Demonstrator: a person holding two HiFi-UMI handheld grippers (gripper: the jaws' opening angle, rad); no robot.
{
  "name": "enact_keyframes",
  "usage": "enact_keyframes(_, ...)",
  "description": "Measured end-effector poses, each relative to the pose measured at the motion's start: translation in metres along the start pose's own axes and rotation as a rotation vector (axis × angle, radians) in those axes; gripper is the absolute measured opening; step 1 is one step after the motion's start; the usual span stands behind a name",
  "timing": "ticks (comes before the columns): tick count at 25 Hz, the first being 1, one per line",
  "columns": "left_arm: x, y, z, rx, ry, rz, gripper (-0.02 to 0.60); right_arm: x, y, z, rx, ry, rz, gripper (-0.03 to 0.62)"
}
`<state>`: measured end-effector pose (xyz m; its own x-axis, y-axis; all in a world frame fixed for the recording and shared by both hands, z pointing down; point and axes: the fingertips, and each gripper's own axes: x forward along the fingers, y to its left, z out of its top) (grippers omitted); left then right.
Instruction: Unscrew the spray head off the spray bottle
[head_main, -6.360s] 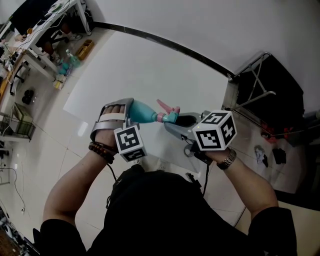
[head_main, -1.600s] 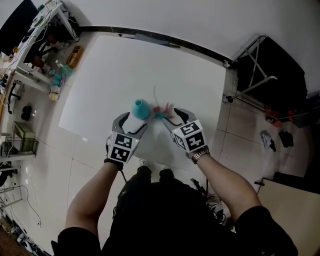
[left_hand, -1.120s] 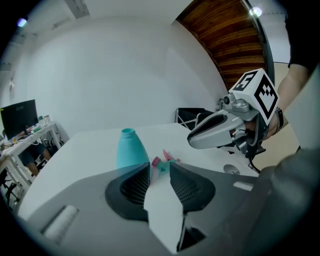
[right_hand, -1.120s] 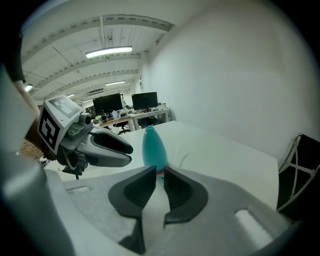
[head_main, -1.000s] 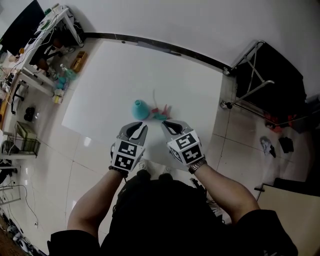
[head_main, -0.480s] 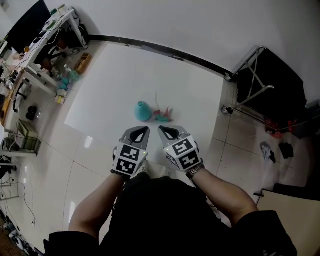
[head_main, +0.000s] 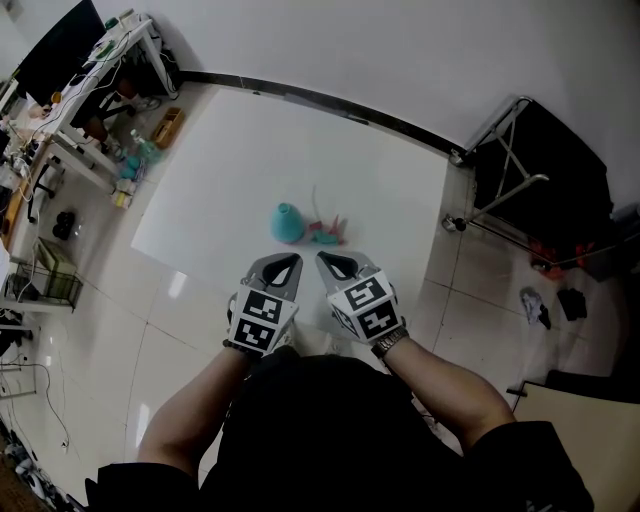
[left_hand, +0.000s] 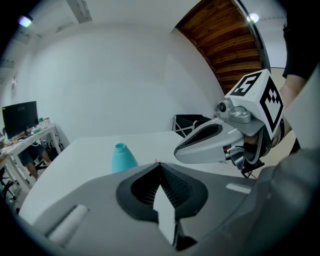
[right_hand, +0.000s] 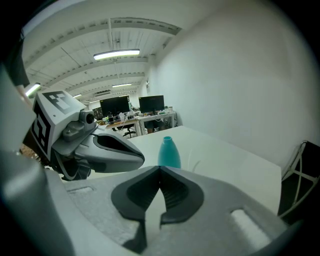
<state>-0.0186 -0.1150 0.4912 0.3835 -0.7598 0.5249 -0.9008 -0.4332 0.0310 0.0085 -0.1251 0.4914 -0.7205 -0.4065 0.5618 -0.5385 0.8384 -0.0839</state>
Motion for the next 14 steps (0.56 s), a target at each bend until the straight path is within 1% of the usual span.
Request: enact_keyframes(14, -0.0031, -0.0006, -0.0016, 0.002, -0.001, 0.006, 0.014, -0.0008, 0.002, -0.0019, 0.005, 0.002, -0.004, -0.008)
